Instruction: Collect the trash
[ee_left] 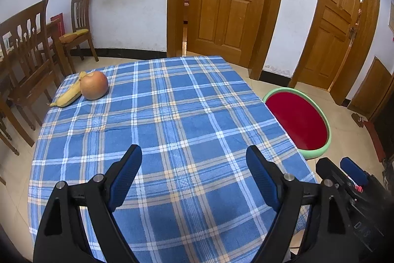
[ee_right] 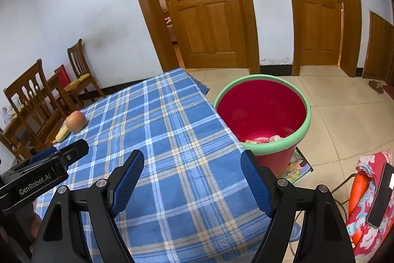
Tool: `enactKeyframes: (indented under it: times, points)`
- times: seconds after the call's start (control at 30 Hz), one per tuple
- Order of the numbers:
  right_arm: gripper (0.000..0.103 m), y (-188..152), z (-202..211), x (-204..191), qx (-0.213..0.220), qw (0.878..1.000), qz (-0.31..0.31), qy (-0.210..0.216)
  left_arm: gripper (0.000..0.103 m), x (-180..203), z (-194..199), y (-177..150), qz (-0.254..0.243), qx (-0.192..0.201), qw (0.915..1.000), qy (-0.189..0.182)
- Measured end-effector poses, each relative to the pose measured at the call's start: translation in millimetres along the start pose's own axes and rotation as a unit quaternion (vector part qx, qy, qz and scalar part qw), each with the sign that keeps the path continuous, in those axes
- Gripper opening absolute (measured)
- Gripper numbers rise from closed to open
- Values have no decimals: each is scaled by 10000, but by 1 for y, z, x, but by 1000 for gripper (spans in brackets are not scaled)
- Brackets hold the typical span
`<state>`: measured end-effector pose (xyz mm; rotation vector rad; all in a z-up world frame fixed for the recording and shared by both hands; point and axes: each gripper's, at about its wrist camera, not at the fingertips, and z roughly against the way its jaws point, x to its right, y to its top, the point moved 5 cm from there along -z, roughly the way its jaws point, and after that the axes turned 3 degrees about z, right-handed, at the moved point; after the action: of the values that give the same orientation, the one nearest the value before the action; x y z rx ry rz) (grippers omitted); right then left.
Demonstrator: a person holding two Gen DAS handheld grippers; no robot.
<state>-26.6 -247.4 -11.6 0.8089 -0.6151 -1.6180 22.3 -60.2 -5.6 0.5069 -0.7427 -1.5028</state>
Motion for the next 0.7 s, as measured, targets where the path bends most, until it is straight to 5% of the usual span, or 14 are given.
enactKeyframes:
  times: [0.7]
  points:
    - [81,-3,-4,-1,-42,10000,-5,21,86,0,-3,-2,43,-47,10000,-26]
